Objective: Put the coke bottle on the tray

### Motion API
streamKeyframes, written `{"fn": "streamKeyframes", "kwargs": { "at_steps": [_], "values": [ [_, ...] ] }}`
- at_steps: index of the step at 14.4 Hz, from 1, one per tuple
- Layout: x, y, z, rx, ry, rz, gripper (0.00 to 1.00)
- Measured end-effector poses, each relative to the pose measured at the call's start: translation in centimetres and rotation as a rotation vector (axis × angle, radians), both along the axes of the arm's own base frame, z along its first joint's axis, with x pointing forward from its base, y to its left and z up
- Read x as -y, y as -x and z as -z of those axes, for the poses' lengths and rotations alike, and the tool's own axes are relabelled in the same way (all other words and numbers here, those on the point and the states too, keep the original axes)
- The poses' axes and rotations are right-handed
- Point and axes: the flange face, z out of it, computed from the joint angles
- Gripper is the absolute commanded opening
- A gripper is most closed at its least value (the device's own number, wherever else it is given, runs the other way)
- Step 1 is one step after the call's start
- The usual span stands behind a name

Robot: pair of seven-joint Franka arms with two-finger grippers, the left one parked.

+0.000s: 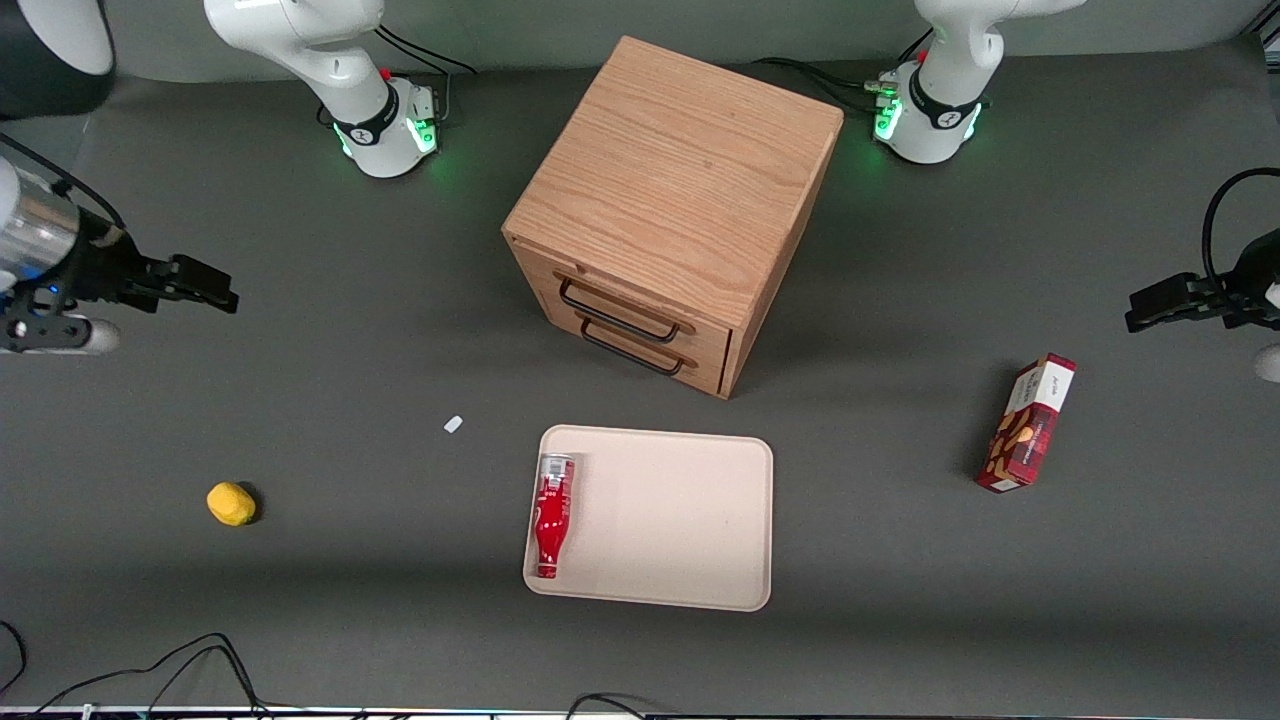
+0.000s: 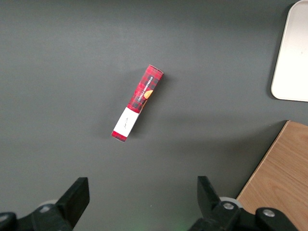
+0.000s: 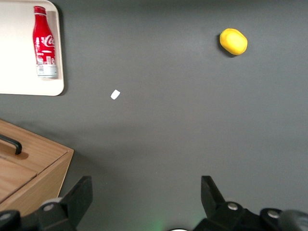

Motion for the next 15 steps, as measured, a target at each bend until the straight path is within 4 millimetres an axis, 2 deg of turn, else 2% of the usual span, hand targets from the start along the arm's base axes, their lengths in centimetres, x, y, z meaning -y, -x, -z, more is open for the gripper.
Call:
{"fn": "streamKeyframes", "kwargs": {
  "at_steps": [2,7,15],
  "values": [
    [0.5,0.7,-0.7,0.006,-0.005,-0.008,1.0],
    [-1.5,0.9,0.1,-0.015,0.019,-0.053,1.0],
    [-1.2,0.9,0.0,-0.015,0.019,-0.048,1.0]
  ]
}}
